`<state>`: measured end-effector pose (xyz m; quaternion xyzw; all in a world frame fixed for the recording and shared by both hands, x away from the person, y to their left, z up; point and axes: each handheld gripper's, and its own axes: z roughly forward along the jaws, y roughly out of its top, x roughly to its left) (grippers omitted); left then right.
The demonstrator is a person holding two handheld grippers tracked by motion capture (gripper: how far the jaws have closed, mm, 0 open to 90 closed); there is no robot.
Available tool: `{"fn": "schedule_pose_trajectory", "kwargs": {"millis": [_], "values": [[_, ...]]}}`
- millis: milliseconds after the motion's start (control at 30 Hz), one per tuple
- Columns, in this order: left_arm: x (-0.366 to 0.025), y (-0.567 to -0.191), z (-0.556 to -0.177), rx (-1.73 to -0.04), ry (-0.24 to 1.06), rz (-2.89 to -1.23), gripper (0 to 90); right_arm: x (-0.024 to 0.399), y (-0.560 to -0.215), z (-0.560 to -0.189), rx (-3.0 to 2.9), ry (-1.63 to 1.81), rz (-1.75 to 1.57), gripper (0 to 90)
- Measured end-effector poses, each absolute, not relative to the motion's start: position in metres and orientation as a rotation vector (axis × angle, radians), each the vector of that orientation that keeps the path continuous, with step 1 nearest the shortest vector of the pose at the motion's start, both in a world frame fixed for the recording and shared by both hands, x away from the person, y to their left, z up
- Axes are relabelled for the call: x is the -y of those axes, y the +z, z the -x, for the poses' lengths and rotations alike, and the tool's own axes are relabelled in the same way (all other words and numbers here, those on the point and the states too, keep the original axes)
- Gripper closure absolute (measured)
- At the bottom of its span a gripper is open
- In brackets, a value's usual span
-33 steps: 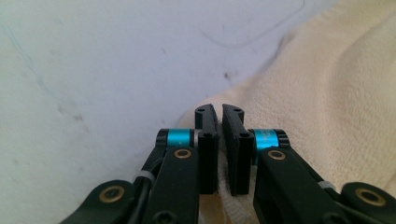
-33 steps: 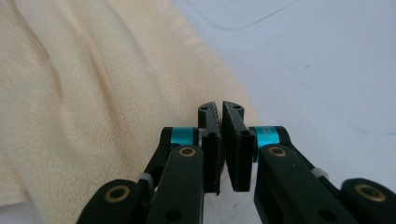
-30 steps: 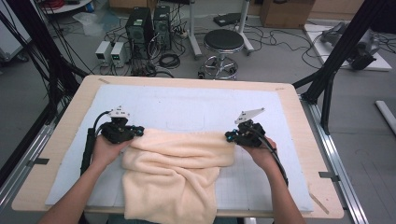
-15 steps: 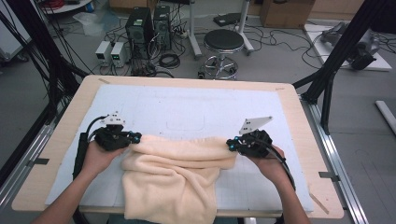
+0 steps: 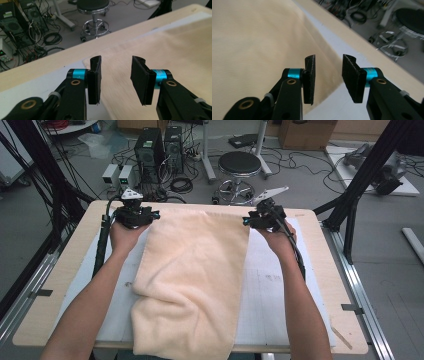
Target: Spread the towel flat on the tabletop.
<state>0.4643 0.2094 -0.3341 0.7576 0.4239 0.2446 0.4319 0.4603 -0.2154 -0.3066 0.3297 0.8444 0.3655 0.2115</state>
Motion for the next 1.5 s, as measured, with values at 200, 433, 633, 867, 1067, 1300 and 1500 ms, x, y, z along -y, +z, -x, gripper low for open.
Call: {"fn": "schedule_pose_trajectory", "kwargs": {"millis": [200,433,633,867,1067,1300,1500], "values": [[-0.220,-0.378,-0.443,-1.049,0.447,-1.986,58.0,0.214,-0.352,-0.441,-2.441,1.065,-0.924,58.4],[-0.220,-0.400,-0.399,-0.915,0.350,-2.072,56.3,0.208,-0.386,-0.390,-2.526,1.073,-0.858,56.6],[-0.223,-0.416,-0.376,-0.888,0.305,-2.145,56.1,0.203,-0.407,-0.373,-2.624,0.940,-0.867,54.4],[-0.222,-0.431,-0.379,-0.947,0.309,-2.219,66.7,0.213,-0.431,-0.389,-2.598,0.965,-1.014,71.1],[-0.221,-0.433,-0.385,-0.980,0.323,-2.175,84.4,0.211,-0.429,-0.397,-2.650,0.977,-0.973,86.5],[-0.207,-0.431,-0.405,-1.051,0.388,-2.076,86.3,0.218,-0.418,-0.425,-2.580,0.848,-1.008,86.8],[-0.201,-0.427,-0.433,-1.127,0.393,-2.027,86.4,0.225,-0.407,-0.452,-2.508,0.813,-1.071,86.7]]}}
